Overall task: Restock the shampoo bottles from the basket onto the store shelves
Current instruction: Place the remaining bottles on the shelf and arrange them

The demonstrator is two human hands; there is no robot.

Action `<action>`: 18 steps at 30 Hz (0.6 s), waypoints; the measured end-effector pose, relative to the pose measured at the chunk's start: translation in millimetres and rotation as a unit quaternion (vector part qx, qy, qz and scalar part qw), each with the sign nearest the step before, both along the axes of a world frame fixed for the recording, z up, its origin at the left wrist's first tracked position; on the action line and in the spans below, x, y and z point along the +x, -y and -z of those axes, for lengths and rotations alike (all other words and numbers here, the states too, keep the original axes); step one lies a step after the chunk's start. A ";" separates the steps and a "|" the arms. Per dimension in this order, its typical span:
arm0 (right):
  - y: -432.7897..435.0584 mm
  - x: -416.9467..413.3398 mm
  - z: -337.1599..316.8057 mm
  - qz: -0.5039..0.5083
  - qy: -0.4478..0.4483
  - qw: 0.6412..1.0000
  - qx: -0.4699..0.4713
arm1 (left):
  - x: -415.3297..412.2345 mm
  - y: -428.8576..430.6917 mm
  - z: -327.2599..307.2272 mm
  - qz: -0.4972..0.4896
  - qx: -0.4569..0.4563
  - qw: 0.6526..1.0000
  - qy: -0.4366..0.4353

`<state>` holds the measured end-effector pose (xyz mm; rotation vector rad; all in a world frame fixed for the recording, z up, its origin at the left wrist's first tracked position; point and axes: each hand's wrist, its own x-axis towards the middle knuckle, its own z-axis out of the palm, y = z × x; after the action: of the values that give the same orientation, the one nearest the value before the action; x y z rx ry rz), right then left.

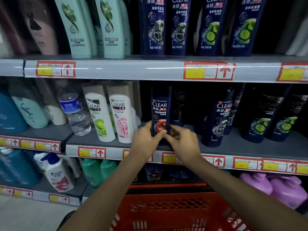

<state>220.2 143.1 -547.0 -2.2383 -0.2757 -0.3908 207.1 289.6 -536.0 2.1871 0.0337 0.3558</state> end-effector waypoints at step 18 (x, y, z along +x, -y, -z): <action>-17.3 20.5 4.2 0.025 -0.159 0.976 0.147 | 25.8 -12.2 13.8 -0.057 -0.116 0.983 -0.131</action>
<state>240.7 160.5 -551.3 -1.9792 0.0080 -0.0869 232.8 301.7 -549.8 1.9907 0.3311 0.1185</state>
